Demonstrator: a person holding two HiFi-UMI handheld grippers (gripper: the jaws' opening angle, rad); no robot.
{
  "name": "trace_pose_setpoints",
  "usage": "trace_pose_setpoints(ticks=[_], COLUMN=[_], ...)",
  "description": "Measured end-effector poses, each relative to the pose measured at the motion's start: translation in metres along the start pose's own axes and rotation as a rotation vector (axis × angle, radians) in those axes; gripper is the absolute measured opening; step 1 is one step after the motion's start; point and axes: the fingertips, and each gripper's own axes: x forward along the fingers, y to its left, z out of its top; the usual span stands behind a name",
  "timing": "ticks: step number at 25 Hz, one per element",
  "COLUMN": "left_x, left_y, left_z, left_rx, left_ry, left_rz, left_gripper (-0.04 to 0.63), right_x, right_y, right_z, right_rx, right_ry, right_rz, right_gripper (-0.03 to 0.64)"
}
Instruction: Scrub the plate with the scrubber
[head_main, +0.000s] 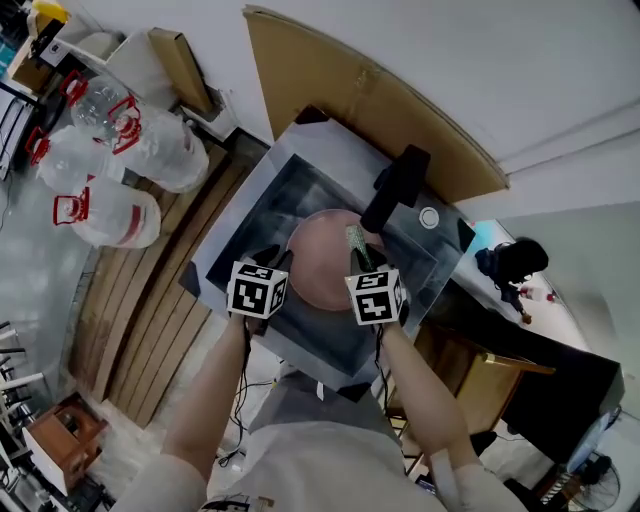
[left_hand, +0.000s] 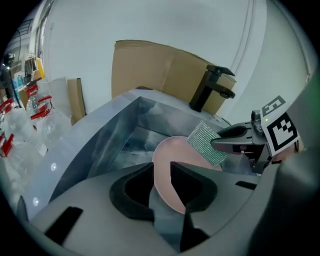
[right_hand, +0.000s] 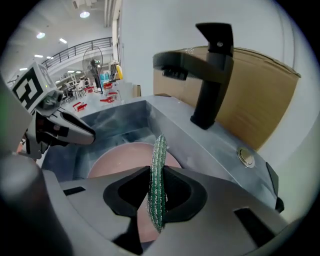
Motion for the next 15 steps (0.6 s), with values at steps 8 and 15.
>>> trace_pose_setpoints(ticks=[8, 15], left_x=[0.052, 0.071], left_y=[0.016, 0.019], left_z=[-0.028, -0.04], left_rx=[-0.037, -0.093], left_ry=[0.139, 0.191], left_rz=[-0.005, -0.017], left_gripper=[0.112, 0.11], right_x=[0.047, 0.069], right_y=[0.001, 0.036], right_z=[-0.015, -0.006], right_rx=[-0.111, -0.212], right_ry=[0.083, 0.063], right_rz=[-0.038, 0.059], right_gripper=[0.101, 0.106])
